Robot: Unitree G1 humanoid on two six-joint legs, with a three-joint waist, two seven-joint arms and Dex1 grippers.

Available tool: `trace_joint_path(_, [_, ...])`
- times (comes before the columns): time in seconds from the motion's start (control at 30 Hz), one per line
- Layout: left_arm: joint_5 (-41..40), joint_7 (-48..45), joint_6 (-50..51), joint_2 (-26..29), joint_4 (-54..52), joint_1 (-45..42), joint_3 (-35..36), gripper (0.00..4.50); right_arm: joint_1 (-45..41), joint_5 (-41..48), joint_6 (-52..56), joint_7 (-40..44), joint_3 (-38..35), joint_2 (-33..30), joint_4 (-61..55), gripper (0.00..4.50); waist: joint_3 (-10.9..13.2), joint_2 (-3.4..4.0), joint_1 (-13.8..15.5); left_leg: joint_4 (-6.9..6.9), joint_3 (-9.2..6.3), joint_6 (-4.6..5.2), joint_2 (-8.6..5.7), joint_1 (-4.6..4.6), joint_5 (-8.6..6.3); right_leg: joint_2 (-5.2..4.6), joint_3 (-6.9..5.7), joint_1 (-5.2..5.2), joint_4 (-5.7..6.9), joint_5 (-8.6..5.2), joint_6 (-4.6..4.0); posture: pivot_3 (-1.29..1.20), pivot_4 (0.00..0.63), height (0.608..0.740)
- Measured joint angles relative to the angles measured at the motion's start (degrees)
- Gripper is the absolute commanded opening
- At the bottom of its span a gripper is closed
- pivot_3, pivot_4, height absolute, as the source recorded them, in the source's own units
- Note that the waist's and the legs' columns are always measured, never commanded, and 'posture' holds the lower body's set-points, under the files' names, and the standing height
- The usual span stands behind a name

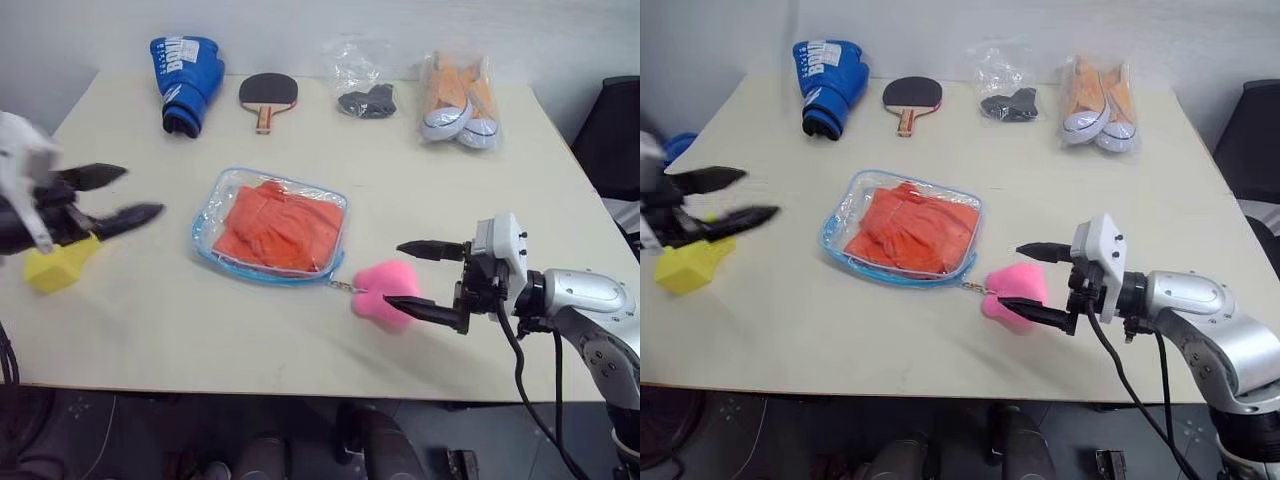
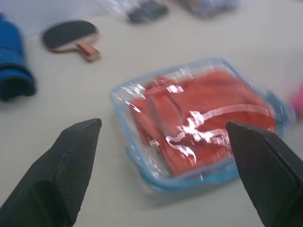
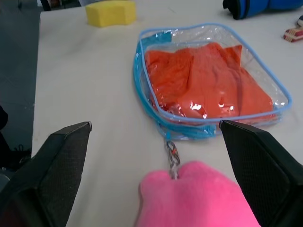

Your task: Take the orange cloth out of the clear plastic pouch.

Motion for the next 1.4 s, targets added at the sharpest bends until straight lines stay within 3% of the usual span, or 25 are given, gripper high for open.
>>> trace_joint_path(0.1, [8.86,-2.84,-15.02,0.40,3.82,-1.00,-8.20,4.45,1.18,-0.61,-0.42,-0.07,-0.21,-0.01,-0.17,4.50,0.01,0.01,0.00,0.00,0.09,0.00,0.04,-0.03,0.03,0.06,0.06,0.02,0.06,0.05,-0.09,0.00,0.150,0.740])
trace_joint_path(0.33, [28.75,-3.83,-51.06,-3.47,26.03,-13.59,-24.20,4.45,4.89,-0.48,-0.23,-2.28,-2.72,-0.10,-3.41,4.50,0.00,0.00,0.26,0.00,0.14,0.15,0.04,-0.08,0.10,0.04,0.04,0.03,0.06,0.16,-0.11,0.00,0.150,0.740])
trace_joint_path(0.53, [35.76,-0.81,-66.09,-8.10,39.99,-21.71,-28.74,4.45,6.49,-0.24,0.66,-4.55,-4.35,-0.10,-5.13,4.50,0.00,0.00,0.08,0.01,0.15,0.35,-0.01,-0.14,0.07,0.03,-0.04,-0.01,0.05,0.30,0.10,0.00,0.150,0.740])
trace_joint_path(0.57, [36.66,-0.38,-67.47,-8.62,41.55,-22.38,-29.28,4.17,6.75,-0.12,0.72,-4.96,-4.64,-0.10,-5.47,4.50,0.00,-0.01,0.09,0.02,0.16,0.38,-0.03,-0.14,0.06,0.02,-0.05,-0.01,0.02,0.32,0.13,0.00,0.150,0.740])
trace_joint_path(0.67, [38.70,0.60,-70.32,-9.59,45.30,-23.09,-30.48,3.59,7.77,0.34,1.05,-5.84,-4.68,-0.09,-6.71,4.50,0.00,-0.01,0.14,0.02,0.16,0.42,-0.06,-0.15,0.07,0.00,-0.05,0.00,-0.01,0.35,0.19,0.00,0.150,0.740])
trace_joint_path(1.03, [38.03,-0.25,-71.24,-10.37,46.80,-22.66,-30.35,0.14,8.60,1.74,1.73,-7.71,-4.78,-0.09,-7.32,4.50,0.00,-0.01,0.09,0.63,0.13,0.60,-0.07,-0.24,0.00,-0.08,0.05,0.10,0.07,0.52,0.31,0.00,0.150,0.740])
trace_joint_path(1.2, [35.64,-0.64,-64.05,-10.14,38.00,-16.06,-28.16,0.03,8.70,2.04,1.78,-7.33,-4.83,-0.30,-7.34,4.50,0.00,-0.01,-0.02,0.71,0.16,0.65,-0.06,-0.21,-0.02,-0.10,0.14,0.11,0.11,0.53,0.31,0.00,0.150,0.740])
trace_joint_path(1.4, [29.70,-0.27,-48.61,-8.85,10.03,3.40,-21.67,0.03,11.35,2.76,2.08,-5.40,-6.25,-1.96,-7.52,4.50,-0.01,0.01,0.02,0.70,0.13,0.71,-0.01,-0.24,-0.09,-0.10,0.17,0.14,0.09,0.55,0.35,0.00,0.150,0.740])
